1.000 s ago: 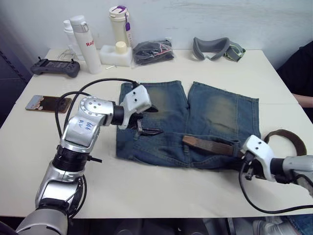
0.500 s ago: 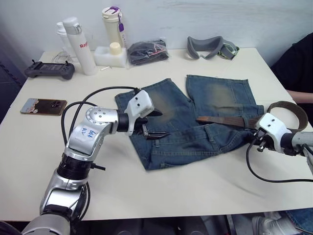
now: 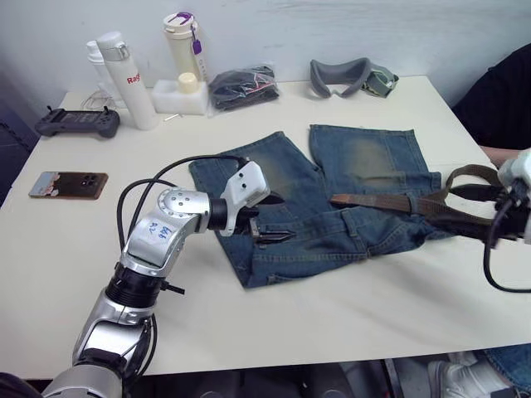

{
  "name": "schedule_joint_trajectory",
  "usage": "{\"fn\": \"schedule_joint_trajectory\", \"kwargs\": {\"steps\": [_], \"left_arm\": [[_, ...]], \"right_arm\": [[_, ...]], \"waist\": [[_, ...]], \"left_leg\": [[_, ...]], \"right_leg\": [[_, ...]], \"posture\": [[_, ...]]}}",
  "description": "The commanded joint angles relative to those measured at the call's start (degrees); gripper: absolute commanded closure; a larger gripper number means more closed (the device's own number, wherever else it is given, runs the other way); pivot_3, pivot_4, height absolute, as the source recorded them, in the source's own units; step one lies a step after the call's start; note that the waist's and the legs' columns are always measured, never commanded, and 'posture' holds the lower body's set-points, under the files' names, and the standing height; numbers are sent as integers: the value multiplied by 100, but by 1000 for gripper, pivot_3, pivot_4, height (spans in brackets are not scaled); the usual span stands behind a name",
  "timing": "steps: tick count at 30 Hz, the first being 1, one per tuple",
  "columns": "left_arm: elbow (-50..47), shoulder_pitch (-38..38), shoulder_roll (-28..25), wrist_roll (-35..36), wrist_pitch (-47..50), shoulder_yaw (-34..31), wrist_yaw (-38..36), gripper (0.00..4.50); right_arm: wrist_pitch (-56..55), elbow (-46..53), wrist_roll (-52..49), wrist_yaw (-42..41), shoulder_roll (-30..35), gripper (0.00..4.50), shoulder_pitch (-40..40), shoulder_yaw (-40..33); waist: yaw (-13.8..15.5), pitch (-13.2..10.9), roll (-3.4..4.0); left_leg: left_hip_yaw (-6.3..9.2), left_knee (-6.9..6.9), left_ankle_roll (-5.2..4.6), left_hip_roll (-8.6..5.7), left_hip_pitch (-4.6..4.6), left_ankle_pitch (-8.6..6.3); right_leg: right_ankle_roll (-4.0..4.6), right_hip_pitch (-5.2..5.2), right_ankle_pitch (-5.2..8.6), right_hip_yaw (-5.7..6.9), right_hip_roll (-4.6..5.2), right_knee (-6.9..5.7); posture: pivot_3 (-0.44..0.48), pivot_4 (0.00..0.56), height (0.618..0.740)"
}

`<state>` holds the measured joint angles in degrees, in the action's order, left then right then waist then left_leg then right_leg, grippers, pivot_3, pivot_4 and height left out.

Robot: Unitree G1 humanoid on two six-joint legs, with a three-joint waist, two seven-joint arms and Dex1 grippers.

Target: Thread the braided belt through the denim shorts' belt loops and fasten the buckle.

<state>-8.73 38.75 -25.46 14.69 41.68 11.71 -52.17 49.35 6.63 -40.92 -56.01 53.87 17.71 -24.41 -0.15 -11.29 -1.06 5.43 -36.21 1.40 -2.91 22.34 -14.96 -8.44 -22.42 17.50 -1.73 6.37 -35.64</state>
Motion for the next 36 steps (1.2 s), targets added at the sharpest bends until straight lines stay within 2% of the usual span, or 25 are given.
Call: {"fn": "schedule_joint_trajectory", "kwargs": {"steps": [1,6,10,15,18,21,30,36], "left_arm": [[-125,81,-11,90,-67,-63,52,0],[-251,18,-45,118,-27,-102,154,0],[-326,-36,-101,127,-23,-88,211,0],[-393,-77,-138,128,-9,-117,297,0],[-456,-121,-196,135,7,-124,334,0],[-481,-170,-219,136,-9,-95,374,0],[-397,-80,-167,114,-80,-15,411,0],[-452,-80,-225,77,-68,-3,421,0]], "right_arm": [[1096,508,-851,1750,-1153,40,143,-450],[2175,499,-1764,3557,-2573,40,115,-1120],[2352,33,-2572,4375,-3068,40,140,-1812],[2146,-493,-2667,4356,-2864,40,-345,-2131],[1991,-438,-2440,3924,-2541,40,-850,-1886],[1991,-490,-2363,4169,-2395,40,-973,-1789],[1831,-258,-3216,4722,-2711,40,-244,-1738],[1441,-521,-2968,5026,-3005,40,-198,-1511]], "waist": [[26,0,0],[138,0,6],[157,0,7],[142,1,9],[129,3,12],[124,3,11],[121,3,11],[75,3,11]], "left_leg": [[12,0,0,0,6,0],[26,4,11,-23,30,11],[25,5,10,-27,41,11],[15,9,-14,-25,39,-2],[-6,8,-16,-24,38,-2],[-20,7,-20,-24,20,-4],[-18,17,-20,-19,8,-4],[-16,17,-19,-16,8,-3]], "right_leg": [[1,-5,0,0,-1,0],[0,-34,0,-14,20,0],[0,-42,0,-14,21,5],[0,-42,1,-11,16,4],[0,-39,1,-11,13,1],[-1,-19,1,-12,14,3],[0,-14,2,-14,12,8],[1,-17,3,-17,11,6]], "posture": [[0,150,740],[0,150,740],[0,150,740],[0,150,740],[0,150,740],[0,150,740],[0,150,740],[0,150,740]]}}
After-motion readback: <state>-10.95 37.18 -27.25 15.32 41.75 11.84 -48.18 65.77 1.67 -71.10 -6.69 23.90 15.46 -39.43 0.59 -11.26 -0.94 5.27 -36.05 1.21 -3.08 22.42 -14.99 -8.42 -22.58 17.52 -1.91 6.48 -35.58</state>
